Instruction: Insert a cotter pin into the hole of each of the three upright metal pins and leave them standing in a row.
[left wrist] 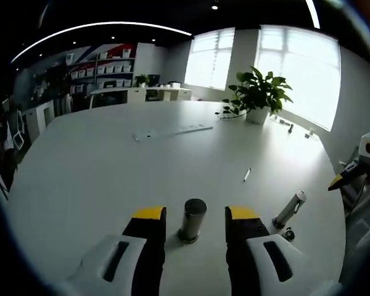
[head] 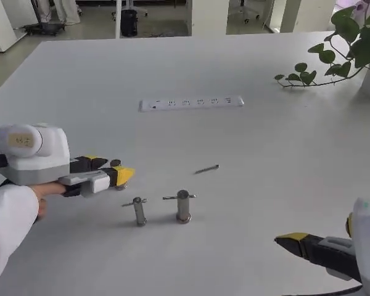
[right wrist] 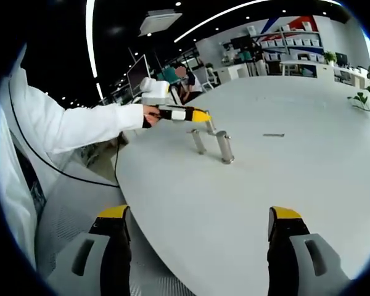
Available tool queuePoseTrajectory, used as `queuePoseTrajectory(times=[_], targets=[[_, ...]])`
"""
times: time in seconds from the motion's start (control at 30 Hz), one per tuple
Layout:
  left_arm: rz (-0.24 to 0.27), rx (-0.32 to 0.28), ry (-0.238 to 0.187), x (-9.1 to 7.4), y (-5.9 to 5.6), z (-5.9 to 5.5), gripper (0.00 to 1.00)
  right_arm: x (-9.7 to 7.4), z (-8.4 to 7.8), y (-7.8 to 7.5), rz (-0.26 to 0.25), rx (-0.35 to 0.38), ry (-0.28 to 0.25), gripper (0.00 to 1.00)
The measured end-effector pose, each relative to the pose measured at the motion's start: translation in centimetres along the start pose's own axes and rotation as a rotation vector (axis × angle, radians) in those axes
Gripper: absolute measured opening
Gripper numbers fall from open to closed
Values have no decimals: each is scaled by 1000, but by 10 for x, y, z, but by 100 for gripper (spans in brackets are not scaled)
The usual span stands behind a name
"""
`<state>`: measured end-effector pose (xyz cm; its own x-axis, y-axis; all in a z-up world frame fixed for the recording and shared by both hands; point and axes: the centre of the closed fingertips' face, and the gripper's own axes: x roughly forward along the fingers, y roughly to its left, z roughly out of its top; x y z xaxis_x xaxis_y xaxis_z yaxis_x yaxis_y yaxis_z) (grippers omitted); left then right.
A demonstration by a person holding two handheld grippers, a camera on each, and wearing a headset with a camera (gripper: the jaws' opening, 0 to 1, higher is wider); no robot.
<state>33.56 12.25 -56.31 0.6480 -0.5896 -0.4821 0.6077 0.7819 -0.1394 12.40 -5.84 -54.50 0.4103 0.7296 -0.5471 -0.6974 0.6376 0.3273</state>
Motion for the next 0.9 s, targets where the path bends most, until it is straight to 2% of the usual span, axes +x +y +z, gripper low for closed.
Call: queuePoseTrajectory(times=[0.17,0.2,0.27,0.37,0.5,0.6,0.67,0.77,0.8,0.9], targets=[[-7,30,31,5,-1,-5,20,0,-1,0,1,4,3,90],[-16,65,47,6,-3,-7,16,0,-1,0,2,5,4,90],[11,81,59,5,2,-9,13,1,-3,0,6,6,9,90],[-2,37,60,3,3,-10,12,2,-6,1,13,9,18,90],[-5,43,55,3,4,-9,12,4,-9,2,16,0,35,90],[31,44,46,3,9,-8,11,4,-7,4,20,-4,30,90],[38,55,52,2,12,-8,11,4,-7,5,22,-6,27,90],[81,52,61,-2,23,-8,10,4,-6,5,22,-6,23,90],[102,30,61,-5,28,-8,10,4,-6,5,22,-8,24,90],[107,23,42,-18,33,-4,10,3,-6,5,20,-13,28,90]])
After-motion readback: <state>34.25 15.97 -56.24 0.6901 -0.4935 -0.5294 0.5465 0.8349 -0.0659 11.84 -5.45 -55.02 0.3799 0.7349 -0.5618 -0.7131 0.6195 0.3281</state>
